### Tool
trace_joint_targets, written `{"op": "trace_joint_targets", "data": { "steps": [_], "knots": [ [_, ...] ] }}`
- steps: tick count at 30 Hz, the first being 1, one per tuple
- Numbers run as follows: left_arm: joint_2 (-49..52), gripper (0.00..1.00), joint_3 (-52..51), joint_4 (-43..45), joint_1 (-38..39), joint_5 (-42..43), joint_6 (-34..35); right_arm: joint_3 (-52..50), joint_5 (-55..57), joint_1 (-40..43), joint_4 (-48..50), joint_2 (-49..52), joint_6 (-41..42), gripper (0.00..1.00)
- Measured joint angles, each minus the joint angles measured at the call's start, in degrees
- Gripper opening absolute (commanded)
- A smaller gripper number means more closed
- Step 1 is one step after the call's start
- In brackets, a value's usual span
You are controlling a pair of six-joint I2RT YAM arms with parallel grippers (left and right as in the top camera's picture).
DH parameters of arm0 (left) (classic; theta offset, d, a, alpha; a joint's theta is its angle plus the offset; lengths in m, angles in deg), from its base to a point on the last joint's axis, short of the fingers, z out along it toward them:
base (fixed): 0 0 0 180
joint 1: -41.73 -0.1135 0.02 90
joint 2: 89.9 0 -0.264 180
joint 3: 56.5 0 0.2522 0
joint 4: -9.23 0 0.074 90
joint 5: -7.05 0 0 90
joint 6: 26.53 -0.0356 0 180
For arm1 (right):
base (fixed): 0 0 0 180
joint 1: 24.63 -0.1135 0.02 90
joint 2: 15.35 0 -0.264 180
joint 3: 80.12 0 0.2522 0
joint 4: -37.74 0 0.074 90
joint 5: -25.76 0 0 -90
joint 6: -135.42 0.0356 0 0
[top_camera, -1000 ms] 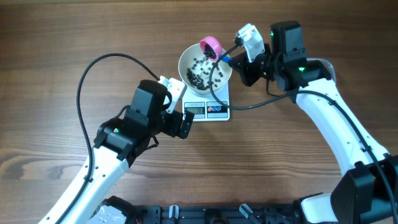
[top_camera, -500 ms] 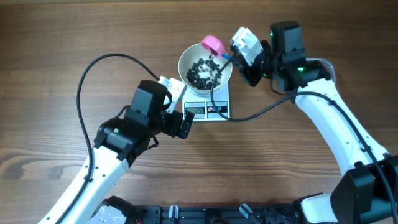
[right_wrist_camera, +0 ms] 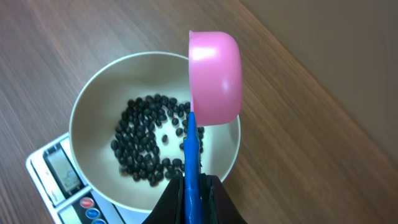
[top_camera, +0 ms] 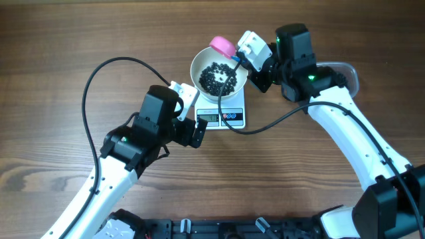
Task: Scoop item into bowl and weigh 150g on scale
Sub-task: 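Move the empty scoop back right into the bean tub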
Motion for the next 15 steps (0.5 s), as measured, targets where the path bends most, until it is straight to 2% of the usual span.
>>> {"op": "trace_joint_targets", "data": {
  "steps": [7,11,15],
  "knots": [
    [0.0,1.0,0.0,0.0,0.0,0.0,0.0,0.0,-1.6,2.3,1.0,-1.1,15.8,0.04],
    [0.0,1.0,0.0,0.0,0.0,0.0,0.0,0.0,-7.7,10.3,1.1,-5.1,21.2,0.04],
    [0.0,1.0,0.0,0.0,0.0,0.0,0.0,0.2,-10.1,23.1,-3.4,-9.9,23.0,0.04]
  ]
}}
